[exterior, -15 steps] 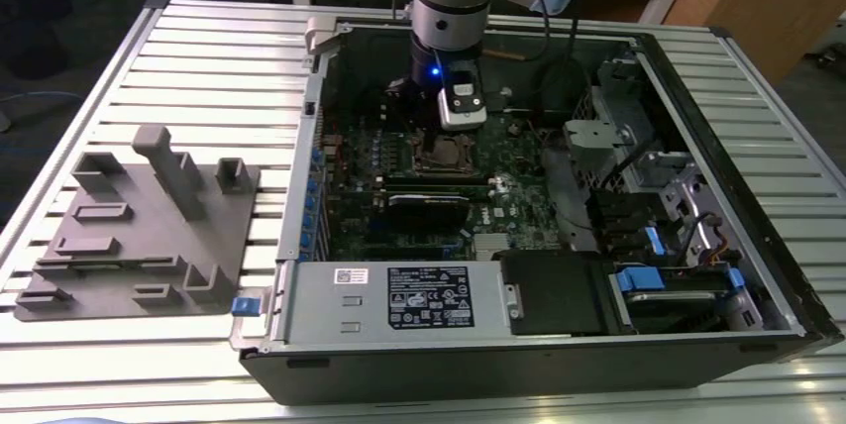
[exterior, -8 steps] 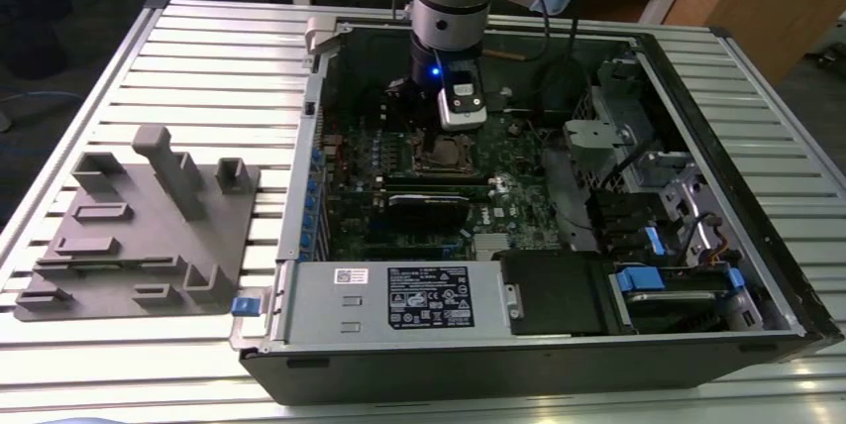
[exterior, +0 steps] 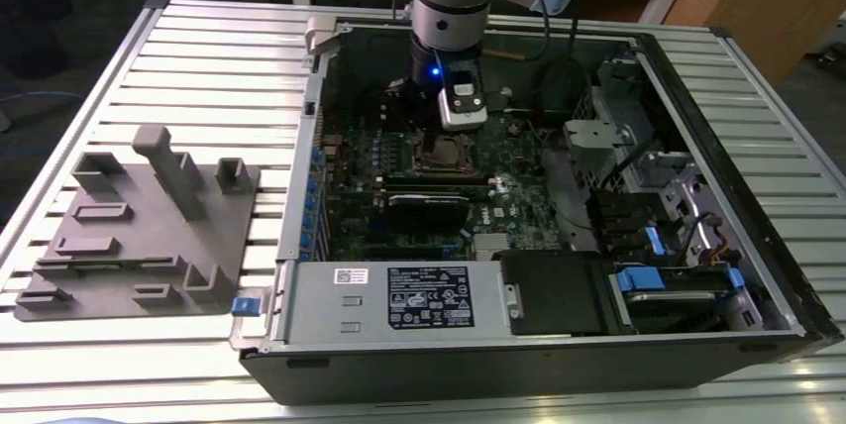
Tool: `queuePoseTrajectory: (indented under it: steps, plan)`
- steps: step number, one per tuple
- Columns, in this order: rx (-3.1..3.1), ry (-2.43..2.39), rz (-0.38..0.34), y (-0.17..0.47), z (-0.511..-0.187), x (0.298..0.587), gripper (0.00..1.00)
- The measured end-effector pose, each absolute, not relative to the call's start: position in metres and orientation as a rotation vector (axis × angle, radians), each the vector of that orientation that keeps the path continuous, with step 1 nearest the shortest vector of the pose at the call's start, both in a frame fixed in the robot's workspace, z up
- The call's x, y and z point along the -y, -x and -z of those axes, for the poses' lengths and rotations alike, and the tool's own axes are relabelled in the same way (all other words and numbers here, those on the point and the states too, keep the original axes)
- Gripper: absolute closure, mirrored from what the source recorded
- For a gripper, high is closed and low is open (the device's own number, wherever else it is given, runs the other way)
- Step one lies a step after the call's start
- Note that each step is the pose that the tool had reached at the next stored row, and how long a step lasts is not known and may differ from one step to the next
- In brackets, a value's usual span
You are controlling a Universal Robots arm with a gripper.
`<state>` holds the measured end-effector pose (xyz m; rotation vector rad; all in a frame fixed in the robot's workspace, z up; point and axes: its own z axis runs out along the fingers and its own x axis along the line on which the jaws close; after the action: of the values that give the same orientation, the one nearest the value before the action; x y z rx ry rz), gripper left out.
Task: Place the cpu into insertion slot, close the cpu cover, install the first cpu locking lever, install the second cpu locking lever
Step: 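Close the cpu cover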
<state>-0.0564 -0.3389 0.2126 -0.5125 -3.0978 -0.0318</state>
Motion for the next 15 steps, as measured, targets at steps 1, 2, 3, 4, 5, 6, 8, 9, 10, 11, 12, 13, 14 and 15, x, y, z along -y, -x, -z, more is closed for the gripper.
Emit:
queuePoseTrajectory:
  steps: [1, 2, 3, 4, 5, 6, 8, 9, 10, 11, 12, 13, 14, 15]
  plan:
    - [3.099, 0.504, 0.032, 0.0564, -0.2126, 0.3389, 0.89]
    - [3.100, 0.496, 0.032, 0.0563, -0.2126, 0.3389, 0.89]
    - [3.102, 0.487, 0.032, 0.0564, -0.2126, 0.3389, 0.89]
    - [3.103, 0.479, 0.032, 0.0564, -0.2126, 0.3389, 0.89]
    - [3.104, 0.471, 0.032, 0.0563, -0.2126, 0.3389, 0.89]
    - [3.105, 0.468, 0.032, 0.0563, -0.2126, 0.3389, 0.89]
    - [3.105, 0.466, 0.032, 0.0563, -0.2126, 0.3389, 0.89]
    - [3.105, 0.464, 0.032, 0.0563, -0.2126, 0.3389, 0.89]
    - [3.105, 0.464, 0.032, 0.0564, -0.2126, 0.3389, 0.89]
    - [3.105, 0.464, 0.032, 0.0563, -0.2126, 0.3389, 0.89]
    - [3.105, 0.464, 0.032, 0.0563, -0.2126, 0.3389, 0.89]
    - [3.105, 0.463, 0.032, 0.0563, -0.2126, 0.3389, 0.89]
    - [3.105, 0.463, 0.032, 0.0563, -0.2126, 0.3389, 0.89]
    - [3.105, 0.463, 0.032, 0.0563, -0.2126, 0.3389, 0.89]
